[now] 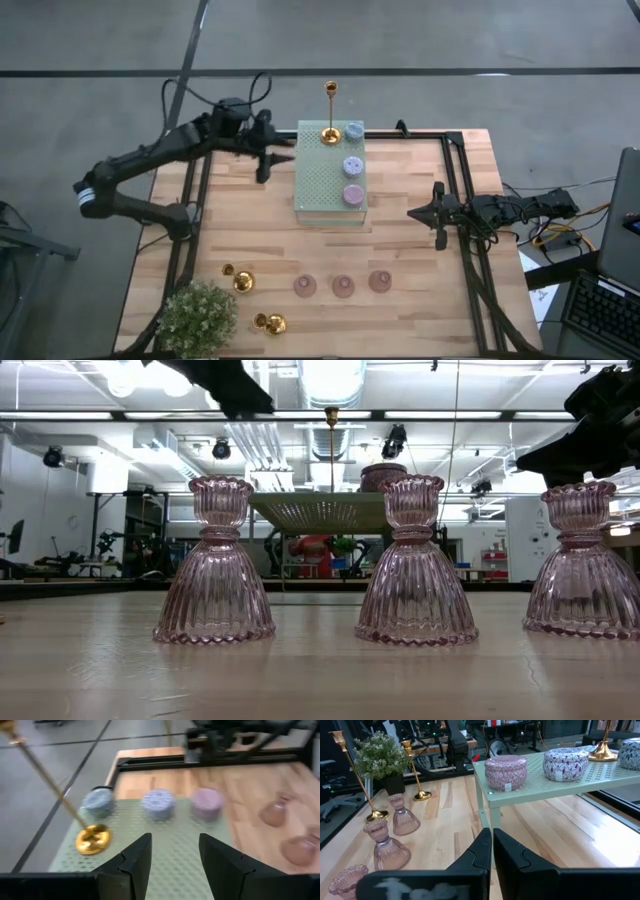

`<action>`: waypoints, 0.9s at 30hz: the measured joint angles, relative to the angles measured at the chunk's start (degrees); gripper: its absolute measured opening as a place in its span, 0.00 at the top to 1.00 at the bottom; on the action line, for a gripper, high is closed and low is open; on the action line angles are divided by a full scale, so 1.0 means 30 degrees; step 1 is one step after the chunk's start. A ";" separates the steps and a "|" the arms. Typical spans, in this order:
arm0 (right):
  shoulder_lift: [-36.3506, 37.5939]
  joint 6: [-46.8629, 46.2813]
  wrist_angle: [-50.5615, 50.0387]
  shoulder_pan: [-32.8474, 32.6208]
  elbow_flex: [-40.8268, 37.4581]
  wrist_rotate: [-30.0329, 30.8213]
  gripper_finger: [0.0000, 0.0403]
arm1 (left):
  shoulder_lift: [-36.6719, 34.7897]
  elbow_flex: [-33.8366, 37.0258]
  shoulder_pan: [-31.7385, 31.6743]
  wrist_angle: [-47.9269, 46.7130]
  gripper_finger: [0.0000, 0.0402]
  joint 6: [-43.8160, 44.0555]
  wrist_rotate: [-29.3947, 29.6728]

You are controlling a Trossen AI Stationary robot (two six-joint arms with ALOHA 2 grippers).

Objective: Pick & Place candle stick holders
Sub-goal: Put the bottom gold candle holder on the shelf aligned with the other gold candle holder

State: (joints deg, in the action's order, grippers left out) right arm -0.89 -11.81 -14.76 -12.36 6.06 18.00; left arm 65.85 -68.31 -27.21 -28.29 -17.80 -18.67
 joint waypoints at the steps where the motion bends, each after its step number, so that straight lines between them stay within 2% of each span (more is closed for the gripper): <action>1: 0.0000 0.0000 0.0000 0.0006 -0.0004 0.0000 0.97 | -0.0467 0.0290 0.0231 -0.0133 0.58 -0.0053 -0.0047; 6: 0.0000 0.0000 0.0000 0.0000 -0.0006 0.0000 0.97 | -0.2788 0.2015 0.1269 -0.0928 0.58 0.0155 -0.1216; 17: 0.0000 0.0000 0.0000 0.0000 -0.0007 0.0000 0.97 | -0.6658 0.6846 0.3604 -0.1033 0.58 0.2819 -0.6560; 21: 0.0000 0.0004 0.0000 0.0000 -0.0006 0.0000 0.97 | -0.7686 0.8678 0.5540 -0.0278 0.58 0.3613 -0.7434; 27: 0.0000 0.0000 0.0000 0.0000 -0.0007 0.0000 0.97 | -0.8277 1.1140 0.9904 0.4170 0.58 0.5547 -0.7422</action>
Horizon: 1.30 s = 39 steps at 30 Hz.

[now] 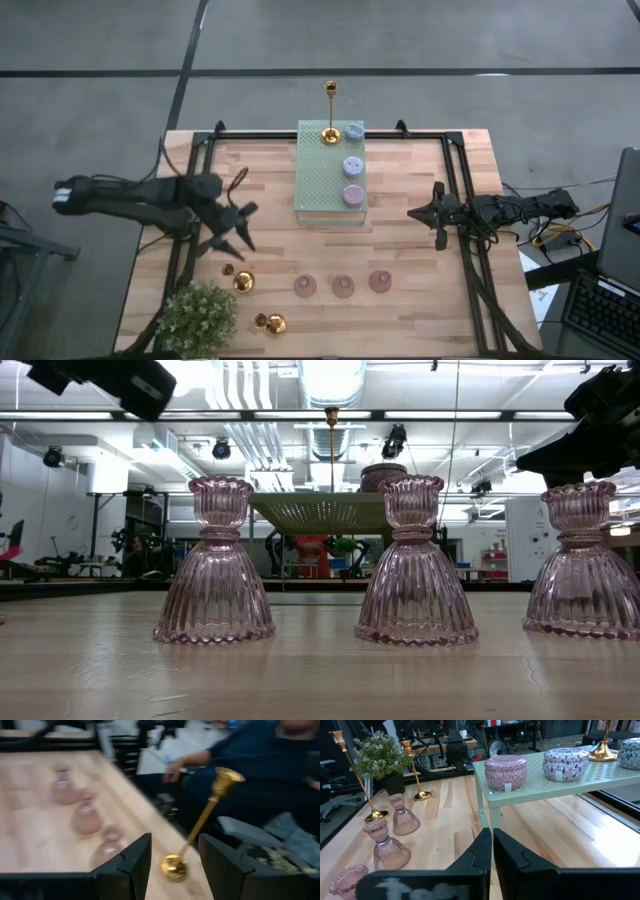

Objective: Pick & Place candle stick holders
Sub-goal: Put the bottom gold candle holder on the shelf aligned with the other gold candle holder

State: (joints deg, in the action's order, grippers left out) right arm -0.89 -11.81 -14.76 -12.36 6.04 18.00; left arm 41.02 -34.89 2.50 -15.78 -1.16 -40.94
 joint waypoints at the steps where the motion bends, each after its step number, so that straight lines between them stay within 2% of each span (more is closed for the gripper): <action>1: 0.0000 0.0000 0.0000 0.0000 0.0000 0.0000 0.97 | 0.0029 0.0313 0.0762 0.0689 0.58 0.0340 0.0130; 3: 0.0000 0.0001 0.0000 0.0000 0.0000 0.0000 0.97 | 0.0143 0.0945 0.2386 0.2149 0.58 0.0801 0.0948; 5: 0.0000 0.0000 0.0000 0.0000 0.0000 0.0000 0.97 | 0.0351 0.1479 0.3917 0.3621 0.58 0.0940 0.3028; 8: 0.0000 0.0000 0.0000 0.0000 0.0000 0.0000 0.97 | 0.0794 0.1821 0.5884 0.4451 0.58 0.1265 0.7413; 10: 0.0000 0.0001 0.0000 0.0000 0.0007 0.0000 0.97 | 0.1170 0.1835 0.6842 0.4663 0.58 0.1750 0.9066; 11: 0.0000 0.0000 0.0000 0.0000 0.0000 0.0000 0.97 | 0.1363 0.1843 0.7194 0.4859 0.58 0.1897 0.9271; 17: -0.0007 0.0000 0.0000 0.0000 0.0000 0.0000 0.97 | 0.3004 0.1404 0.8643 0.6317 0.58 0.2193 0.8799; 26: -0.0007 0.0000 -0.0002 0.0004 0.0002 0.0005 0.97 | 0.7089 -0.0027 0.8817 0.6769 0.58 0.2864 0.8727; 33: -0.0007 0.0000 0.0000 0.0000 0.0005 0.0000 0.97 | 0.8561 -0.1008 0.8956 0.6739 0.58 0.3554 0.5871; 39: -0.0007 0.0000 -0.0004 0.0000 0.0000 0.0000 0.97 | 0.9312 -0.1289 0.9165 0.7345 0.58 0.3575 0.5804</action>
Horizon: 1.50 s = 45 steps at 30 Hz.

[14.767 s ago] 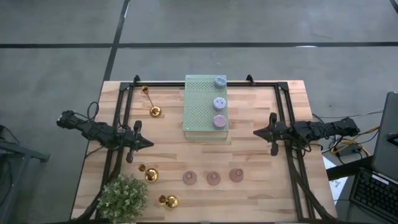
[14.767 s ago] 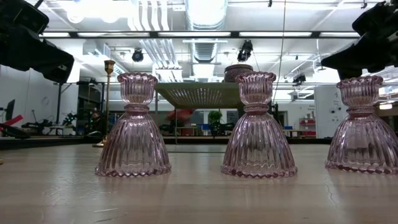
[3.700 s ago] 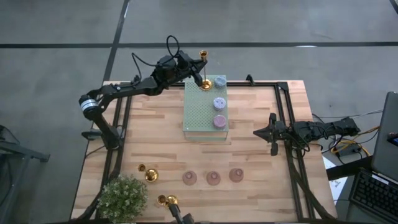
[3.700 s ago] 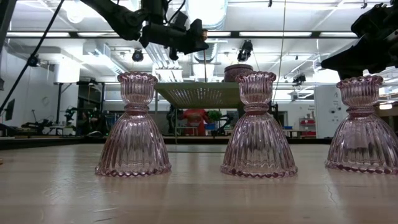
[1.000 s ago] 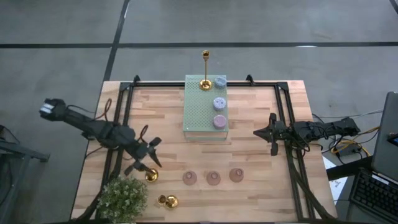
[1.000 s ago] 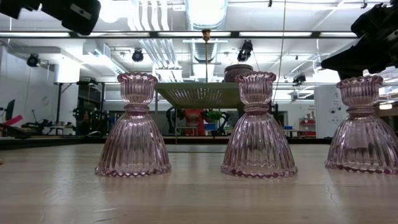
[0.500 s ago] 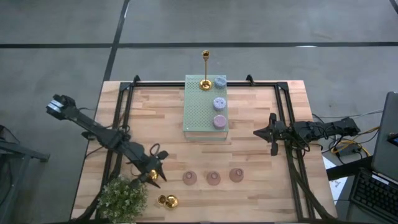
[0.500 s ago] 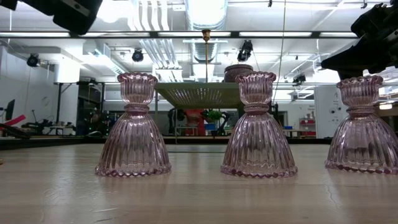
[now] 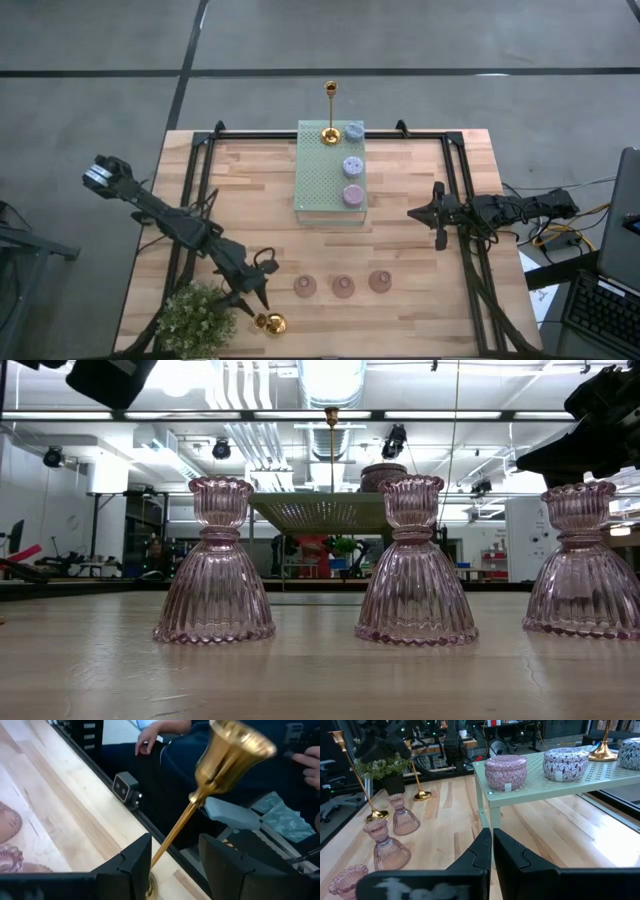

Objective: Pick & Place candle stick holders
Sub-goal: Put the bottom gold candle holder on the shelf aligned with the other gold candle holder

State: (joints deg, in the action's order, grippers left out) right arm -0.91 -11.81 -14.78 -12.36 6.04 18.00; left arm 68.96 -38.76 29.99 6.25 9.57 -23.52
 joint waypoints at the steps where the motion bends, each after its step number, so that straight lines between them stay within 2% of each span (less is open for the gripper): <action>1: 0.0000 0.0000 0.0004 0.0000 0.0000 0.0007 0.97 | 0.0118 -0.0001 0.0019 0.0001 0.58 -0.0002 0.0006; 5: 0.0001 0.0000 0.0004 0.0004 0.0000 0.0004 0.97 | 0.0458 0.0047 0.0126 0.0834 0.58 -0.0008 -0.0051; 13: 0.0000 0.0000 0.0004 0.0000 0.0000 0.0007 0.97 | 0.0828 0.0090 0.0452 0.2635 0.58 -0.0075 -0.1659; 19: 0.0000 0.0000 0.0004 0.0004 0.0002 0.0004 0.97 | 0.0806 0.0130 0.0421 0.3190 0.58 -0.0745 -0.1480; 25: 0.0000 0.0000 0.0002 0.0000 0.0002 0.0000 0.97 | 0.0894 0.0174 0.0427 0.3512 0.58 -0.1510 -0.0129; 37: 0.0002 0.0000 0.0002 0.0000 0.0000 0.0002 0.97 | 0.1309 0.0152 0.0421 0.4447 0.59 -0.1875 -0.0111; 45: 0.0004 0.0000 0.0000 0.0004 0.0007 0.0000 0.97 | 0.1309 0.0152 0.0424 0.4939 0.66 -0.2251 -0.0191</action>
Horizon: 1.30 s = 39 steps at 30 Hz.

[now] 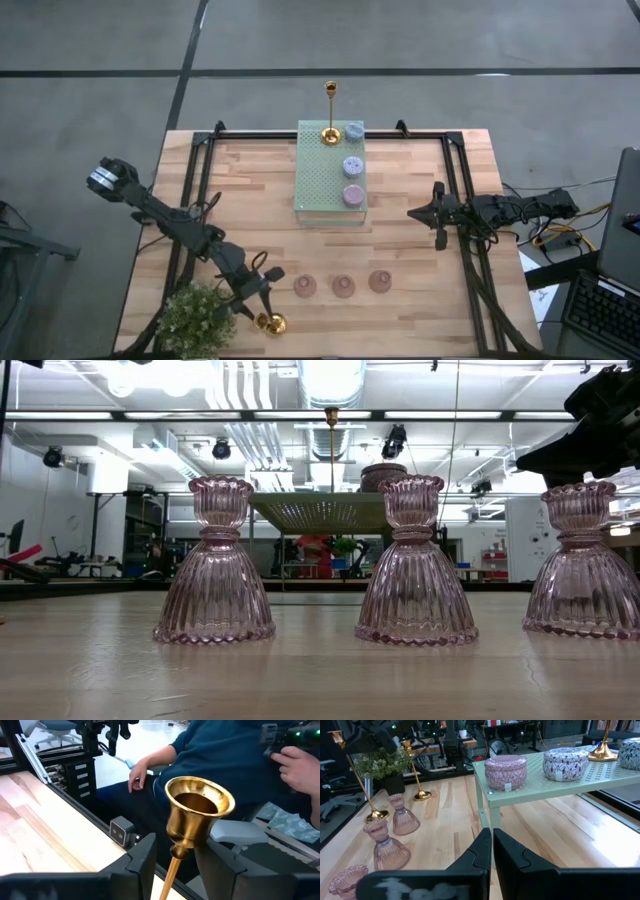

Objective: Pick & Place candle stick holders
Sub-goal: Put the bottom gold candle holder on the shelf aligned with the other gold candle holder

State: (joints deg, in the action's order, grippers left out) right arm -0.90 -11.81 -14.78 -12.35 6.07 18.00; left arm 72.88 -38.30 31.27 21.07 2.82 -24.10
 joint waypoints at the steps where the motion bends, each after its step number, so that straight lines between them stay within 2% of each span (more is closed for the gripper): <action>1: 0.0000 0.0000 0.0002 -0.0002 -0.0007 0.0003 0.97 | 0.0000 0.0000 0.0000 0.0083 0.68 0.0011 0.0000; 12: 0.0002 0.0000 0.0004 -0.0004 0.0000 0.0005 0.97 | 0.0007 0.0050 -0.0007 0.0324 0.83 -0.0592 0.0372; 20: -0.0002 0.0000 0.0000 -0.0002 -0.0007 0.0006 0.97 | 0.0007 0.0055 -0.0026 0.0346 0.88 -0.1364 0.0382; 23: 0.0003 0.0000 0.0003 -0.0004 -0.0007 0.0000 0.97 | 0.0007 0.0066 -0.0067 0.0499 0.88 -0.1581 0.1230; 29: 0.0003 0.0003 0.0004 0.0000 -0.0007 0.0003 0.97 | -0.0233 -0.0127 -0.0597 0.0470 0.88 -0.0983 0.4144; 36: 0.0004 0.0000 -0.0004 -0.0004 -0.0007 0.0000 0.97 | -0.1694 -0.1072 -0.1187 -0.1036 0.88 -0.0297 0.4580; 39: -0.0001 0.0000 0.0004 -0.0004 -0.0007 0.0000 0.97 | -0.2324 -0.1779 -0.1268 -0.2687 0.88 -0.0316 0.5753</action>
State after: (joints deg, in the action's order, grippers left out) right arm -0.90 -11.81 -14.76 -12.36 6.04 18.00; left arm 65.91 -43.64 27.46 13.01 1.87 -6.84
